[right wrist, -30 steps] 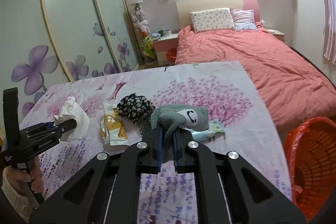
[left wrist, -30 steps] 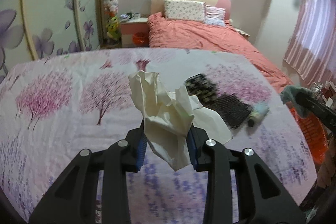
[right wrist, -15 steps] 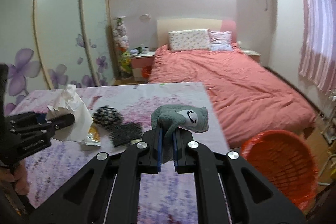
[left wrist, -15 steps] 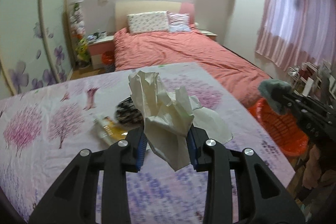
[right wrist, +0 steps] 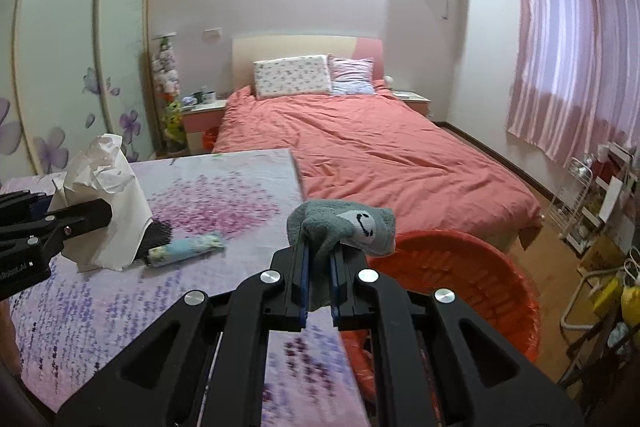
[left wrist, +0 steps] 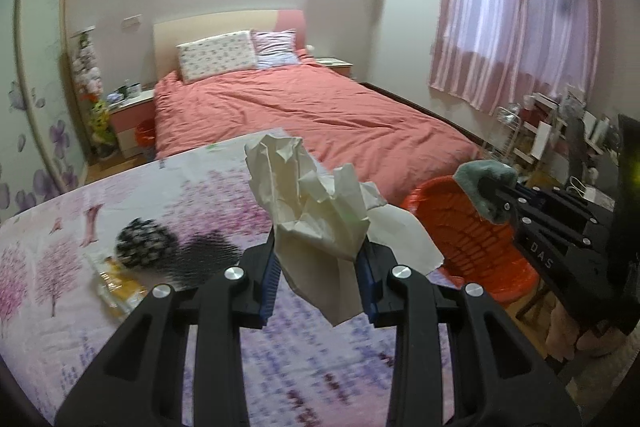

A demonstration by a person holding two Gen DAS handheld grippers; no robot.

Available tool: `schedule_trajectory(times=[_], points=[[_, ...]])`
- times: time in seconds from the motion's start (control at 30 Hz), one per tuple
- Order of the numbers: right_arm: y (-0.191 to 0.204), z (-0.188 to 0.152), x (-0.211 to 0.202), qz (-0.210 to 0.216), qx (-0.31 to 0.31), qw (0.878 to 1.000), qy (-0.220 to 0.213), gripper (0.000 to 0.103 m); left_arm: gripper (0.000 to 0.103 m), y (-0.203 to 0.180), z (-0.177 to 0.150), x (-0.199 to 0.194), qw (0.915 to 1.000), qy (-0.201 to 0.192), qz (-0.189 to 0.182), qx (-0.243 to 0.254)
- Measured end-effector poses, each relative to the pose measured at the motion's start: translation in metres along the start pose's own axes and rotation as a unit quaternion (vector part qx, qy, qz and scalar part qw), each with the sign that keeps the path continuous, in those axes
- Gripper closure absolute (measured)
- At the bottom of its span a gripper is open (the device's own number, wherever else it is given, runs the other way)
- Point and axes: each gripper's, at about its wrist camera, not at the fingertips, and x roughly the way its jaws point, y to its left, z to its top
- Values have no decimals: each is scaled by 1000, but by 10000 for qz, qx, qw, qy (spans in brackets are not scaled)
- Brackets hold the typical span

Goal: Collect trash
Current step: 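Carry tissue and smiley cloth over the orange basket and open both tools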

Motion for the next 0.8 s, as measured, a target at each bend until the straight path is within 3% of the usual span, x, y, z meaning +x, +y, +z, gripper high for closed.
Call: schedule_trajectory(times=[0.47, 0.8], points=[[-69, -18, 15, -400, 584, 9972, 234, 95, 70, -77, 7, 51, 9969, 234, -648, 377], [-121, -27, 25, -190, 1371, 9897, 370, 95, 70, -134, 6, 93, 9899, 441, -1144, 715]])
